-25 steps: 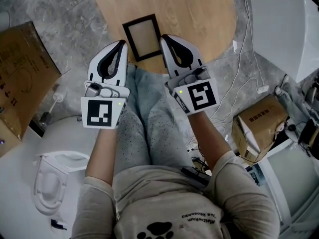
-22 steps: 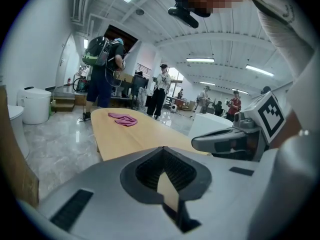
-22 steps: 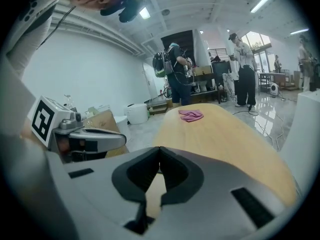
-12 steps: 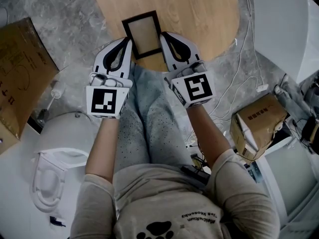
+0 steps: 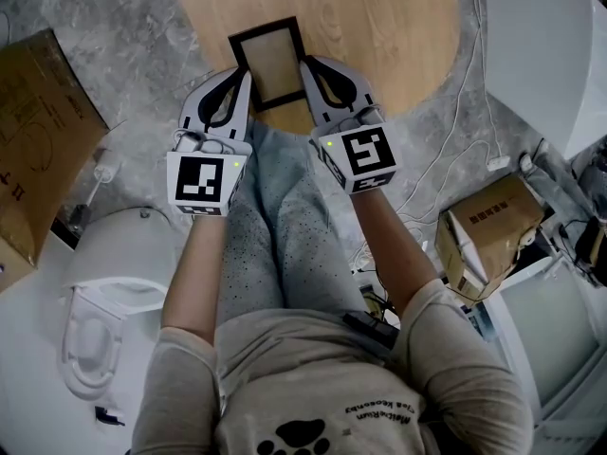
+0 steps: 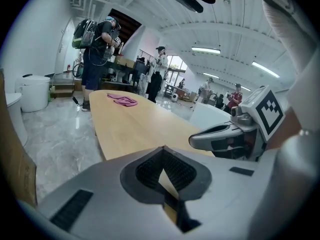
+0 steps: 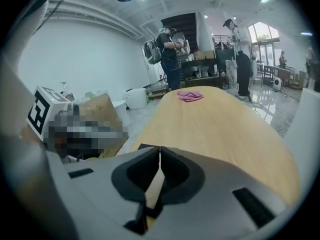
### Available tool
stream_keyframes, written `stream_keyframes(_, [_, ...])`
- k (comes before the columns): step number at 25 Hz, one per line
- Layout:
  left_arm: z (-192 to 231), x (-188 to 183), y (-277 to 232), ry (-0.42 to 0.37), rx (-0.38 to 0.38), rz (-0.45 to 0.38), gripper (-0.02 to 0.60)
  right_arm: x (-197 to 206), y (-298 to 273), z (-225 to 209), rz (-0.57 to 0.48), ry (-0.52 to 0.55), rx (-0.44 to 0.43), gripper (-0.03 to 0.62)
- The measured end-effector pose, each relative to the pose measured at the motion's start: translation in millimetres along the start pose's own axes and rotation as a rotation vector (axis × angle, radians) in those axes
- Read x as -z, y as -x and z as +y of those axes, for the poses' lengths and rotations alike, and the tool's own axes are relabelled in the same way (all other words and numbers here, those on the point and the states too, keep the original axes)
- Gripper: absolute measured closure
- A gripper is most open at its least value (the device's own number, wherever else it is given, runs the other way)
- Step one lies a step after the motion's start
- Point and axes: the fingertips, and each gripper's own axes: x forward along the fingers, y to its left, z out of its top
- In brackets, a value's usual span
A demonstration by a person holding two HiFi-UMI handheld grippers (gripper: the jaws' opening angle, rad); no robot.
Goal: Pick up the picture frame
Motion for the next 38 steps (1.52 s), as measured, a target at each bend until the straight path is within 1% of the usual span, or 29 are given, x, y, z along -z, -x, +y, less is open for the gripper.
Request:
stream_keyframes(2, [2.2,7.2,-2.9,0.005,0.003,0.019,0.574,5.4,-4.9,-1.7,0.023,-0.005,-0.010,0.581])
stream_keyframes(3, [3.1,10.2,-4.6,0.005,0.004,0.027,0.574,8.9,-7.6,-2.7,0.039,-0.006,-0.013,0.563])
stream_keyframes(4, [3.5,12.0,-6.4,0.004,0.006,0.032,0.574,12.9,-10.3,-3.7,0.058,-0.007,-0.016,0.518])
stream_keyframes(5, [3.7,13.5,-8.0,0.004,0.008,0.036,0.574,17.0,-12.7,-4.5,0.078,-0.009,-0.019,0.498])
stream_keyframes(11, [5.7,23.7,-12.6,0.009,0.014,0.066,0.574,39.8,-26.2,-12.1,0.186,-0.026,-0.002,0.468])
stream_keyframes(17, [12.6,30.8,-12.4,0.009,0.016,0.088,0.573,56.8,-36.3,-14.8,0.268,-0.051,0.018,0.471])
stream_keyframes(19, [14.4,31.7,-11.7,0.010,0.016,0.090,0.574,61.0,-37.7,-15.9,0.284,-0.066,0.035,0.493])
stream_keyframes(22, [15.4,32.6,-10.5,0.010,0.018,0.092,0.574,62.9,-37.4,-16.7,0.287,-0.095,0.061,0.511])
stream_keyframes(30, [17.1,41.4,1.0,-0.002,0.025,0.107,0.572,67.6,-34.0,-3.5,0.301,-0.152,0.105,0.519])
stream_keyframes(33, [22.7,48.4,7.9,0.010,0.018,0.116,0.573,68.5,-36.7,4.5,0.300,-0.168,0.108,0.520])
stream_keyframes(38, [31.7,60.6,21.3,0.028,0.005,0.130,0.572,68.4,-41.8,19.7,0.302,-0.163,0.100,0.520])
